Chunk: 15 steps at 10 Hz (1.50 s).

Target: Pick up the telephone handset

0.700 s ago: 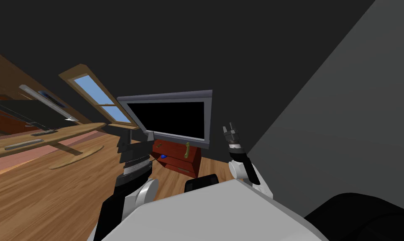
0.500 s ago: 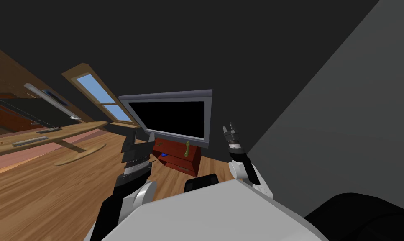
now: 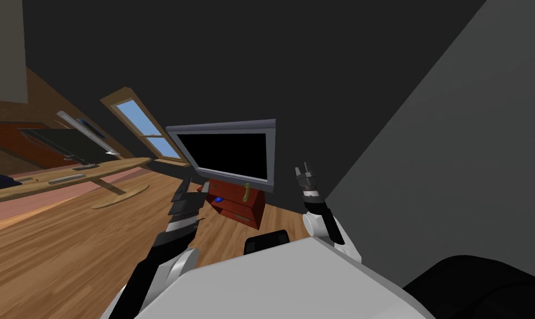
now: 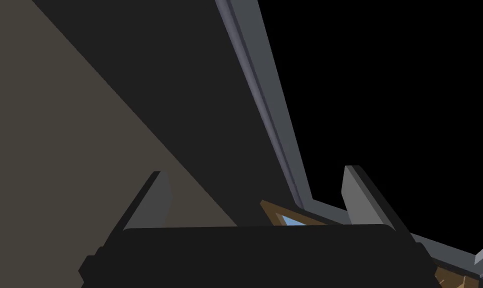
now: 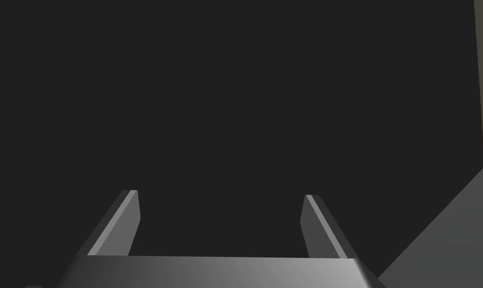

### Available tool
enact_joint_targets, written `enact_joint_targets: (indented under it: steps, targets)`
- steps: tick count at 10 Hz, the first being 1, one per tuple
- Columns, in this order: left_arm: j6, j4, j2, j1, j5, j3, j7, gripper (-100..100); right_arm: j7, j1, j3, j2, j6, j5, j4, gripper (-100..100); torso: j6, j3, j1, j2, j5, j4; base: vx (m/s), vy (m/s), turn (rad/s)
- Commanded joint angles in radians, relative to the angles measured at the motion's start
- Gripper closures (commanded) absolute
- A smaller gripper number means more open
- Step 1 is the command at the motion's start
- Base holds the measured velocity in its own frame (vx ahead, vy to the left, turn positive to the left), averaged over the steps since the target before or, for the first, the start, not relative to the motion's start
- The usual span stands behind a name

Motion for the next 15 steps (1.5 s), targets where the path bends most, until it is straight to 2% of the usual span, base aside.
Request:
enact_joint_targets:
  steps: [1, 2, 3, 4, 5, 6, 9, 10, 12, 14, 15]
  targets:
    - [0.039, 0.018, 0.030, 0.032, 0.012, 0.008, 0.046, -100, 0.000, 0.000, 0.000, 0.000, 0.000, 0.000, 0.000, 0, 0.000, 0.000, 0.000, 0.000, 0.000, 0.000, -0.122, -0.108, 0.051]
    - [0.039, 0.018, 0.030, 0.032, 0.012, 0.008, 0.046, -100, 0.000, 0.000, 0.000, 0.000, 0.000, 0.000, 0.000, 0, 0.000, 0.000, -0.001, 0.001, 0.000, 0.000, -0.096, -0.081, 0.024]
    - [0.069, 0.035, 0.048, 0.042, 0.021, 0.016, 0.075, -100, 0.000, 0.000, 0.000, 0.000, 0.000, 0.000, 0.000, 0, 0.000, 0.000, 0.000, -0.001, 0.000, 0.000, -0.070, -0.066, 0.032]
    - [0.070, 0.035, 0.048, 0.042, 0.021, 0.016, 0.075, -100, 0.000, 0.000, 0.000, 0.000, 0.000, 0.000, 0.000, 0, 0.000, -0.001, 0.001, -0.002, 0.000, 0.000, -0.049, -0.049, 0.022]
    - [0.104, 0.053, 0.065, 0.051, 0.031, 0.026, 0.107, -100, 0.000, 0.000, 0.000, 0.000, 0.000, 0.000, 0.000, 0, 0.000, -0.002, 0.002, -0.004, 0.000, -0.001, -0.064, -0.056, 0.034]
    - [0.104, 0.053, 0.065, 0.051, 0.031, 0.026, 0.107, -100, 0.000, 0.000, 0.000, 0.000, 0.000, 0.000, 0.000, 0, 0.000, -0.002, 0.002, -0.003, 0.000, -0.001, -0.057, -0.046, 0.023]
    - [0.204, 0.116, 0.108, 0.070, 0.063, 0.053, 0.200, -100, 0.000, 0.000, 0.000, 0.000, 0.000, 0.000, 0.000, 0, 0.000, -0.001, 0.000, -0.002, 0.000, 0.000, -0.092, -0.089, 0.042]
    - [0.221, 0.116, 0.108, 0.070, 0.063, 0.053, 0.210, -100, 0.000, 0.000, 0.000, 0.000, 0.000, 0.000, 0.000, 0, 0.000, 0.000, -0.001, -0.001, 0.000, 0.000, -0.095, -0.072, 0.009]
    - [0.295, 0.166, 0.127, 0.072, 0.087, 0.071, 0.273, -100, 0.000, 0.000, 0.000, 0.000, 0.000, 0.000, 0.000, 0, 0.000, -0.001, 0.002, -0.002, 0.000, 0.000, -0.081, -0.062, 0.019]
    - [0.311, 0.166, 0.127, 0.072, 0.087, 0.071, 0.285, -100, 0.000, 0.000, 0.000, 0.000, 0.000, 0.000, 0.000, 0, 0.000, -0.002, 0.003, -0.003, 0.000, -0.001, -0.042, -0.026, 0.007]
    - [0.350, 0.194, 0.134, 0.069, 0.099, 0.079, 0.324, -100, 0.000, 0.000, 0.000, 0.000, 0.000, 0.000, 0.000, 0, 0.000, -0.003, 0.005, -0.006, 0.001, -0.001, -0.037, -0.020, 0.003]
